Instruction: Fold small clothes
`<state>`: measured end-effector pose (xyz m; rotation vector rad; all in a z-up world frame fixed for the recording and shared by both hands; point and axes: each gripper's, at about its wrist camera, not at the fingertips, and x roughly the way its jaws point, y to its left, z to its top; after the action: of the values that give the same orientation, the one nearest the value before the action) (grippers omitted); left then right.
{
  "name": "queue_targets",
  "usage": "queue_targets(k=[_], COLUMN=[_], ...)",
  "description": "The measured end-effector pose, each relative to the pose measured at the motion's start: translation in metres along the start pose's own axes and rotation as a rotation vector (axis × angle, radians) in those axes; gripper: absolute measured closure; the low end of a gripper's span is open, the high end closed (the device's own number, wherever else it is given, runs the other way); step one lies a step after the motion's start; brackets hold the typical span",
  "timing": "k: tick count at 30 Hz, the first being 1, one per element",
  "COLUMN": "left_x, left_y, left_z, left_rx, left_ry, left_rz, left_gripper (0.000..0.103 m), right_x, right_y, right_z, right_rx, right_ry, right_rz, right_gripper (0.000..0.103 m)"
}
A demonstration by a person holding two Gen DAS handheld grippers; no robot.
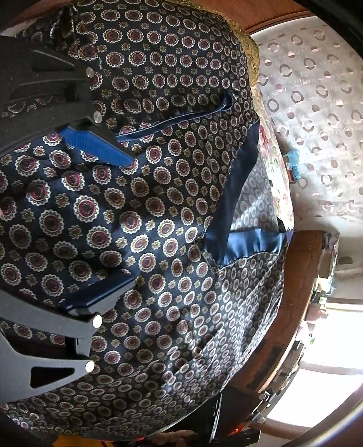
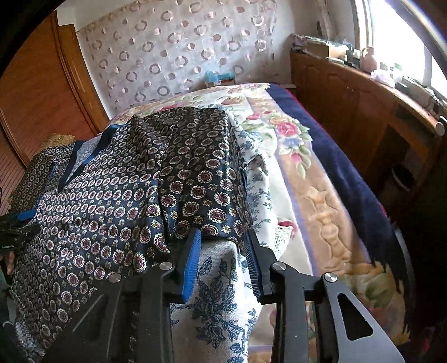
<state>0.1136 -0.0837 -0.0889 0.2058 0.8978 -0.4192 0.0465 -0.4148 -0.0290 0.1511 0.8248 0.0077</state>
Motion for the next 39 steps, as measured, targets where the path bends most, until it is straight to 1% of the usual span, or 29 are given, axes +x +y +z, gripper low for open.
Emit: queue_targets(k=[4,5,6,7,8,9,14,16,18,22,27,31,33,35,39], left_x=[0.001,0.002,0.003,0.004,0.004,0.005,0.008,0.008,0.008,0.008,0.008,0.008,0.008,0.008,0.007], left_y=[0.001,0.001,0.0,-0.002,-0.004,-0.004,-0.006,-0.007,-0.007,-0.007,-0.007,-0.007,-0.007,-0.007,-0.006], left_z=[0.001,0.001,0.001,0.002,0.001,0.001,0.001,0.002,0.002,0.002,0.002,0.002,0.002,0.002,0.001], left_rx=[-0.003,-0.003,0.002,0.013,0.019,0.02,0.029,0.031,0.031,0.031,0.031,0.031,0.031,0.031,0.034], left_ry=[0.0,0.0,0.004,0.01,0.012,0.014,0.026,0.027,0.027,0.027,0.027,0.027,0.027,0.027,0.029], left_rz=[-0.002,-0.003,-0.008,-0.011,-0.012,-0.012,-0.019,-0.019,-0.019,-0.019,-0.019,-0.019,-0.019,-0.019,-0.021], left_gripper=[0.021,0.02,0.015,0.013,0.01,0.009,0.0,0.0,0.0,0.0,0.0,0.0,0.0,0.0,0.0], right_x=[0.009,0.009,0.01,0.021,0.021,0.025,0.032,0.033,0.035,0.032,0.021,0.015,0.019,0.031,0.055], right_y=[-0.008,-0.008,-0.008,-0.009,-0.009,-0.008,-0.003,0.002,0.008,0.019,0.042,0.071,0.086,0.1,0.115], right_z=[0.01,0.011,0.012,0.015,0.016,0.016,0.019,0.02,0.02,0.023,0.033,0.034,0.028,0.018,-0.005], right_rx=[0.004,0.002,0.0,-0.002,-0.005,-0.009,-0.033,-0.061,-0.094,-0.131,-0.171,-0.224,-0.249,-0.272,-0.301], right_ry=[0.016,0.02,0.019,0.02,0.02,0.019,0.019,0.019,0.016,-0.015,-0.083,-0.112,-0.098,-0.055,0.028], right_rz=[0.007,0.003,0.006,0.009,0.009,0.006,-0.002,-0.028,-0.062,-0.089,-0.059,0.005,0.047,0.078,0.086], right_gripper=[0.072,0.073,0.075,0.075,0.077,0.081,0.09,0.093,0.098,0.1,0.1,0.1,0.1,0.1,0.1])
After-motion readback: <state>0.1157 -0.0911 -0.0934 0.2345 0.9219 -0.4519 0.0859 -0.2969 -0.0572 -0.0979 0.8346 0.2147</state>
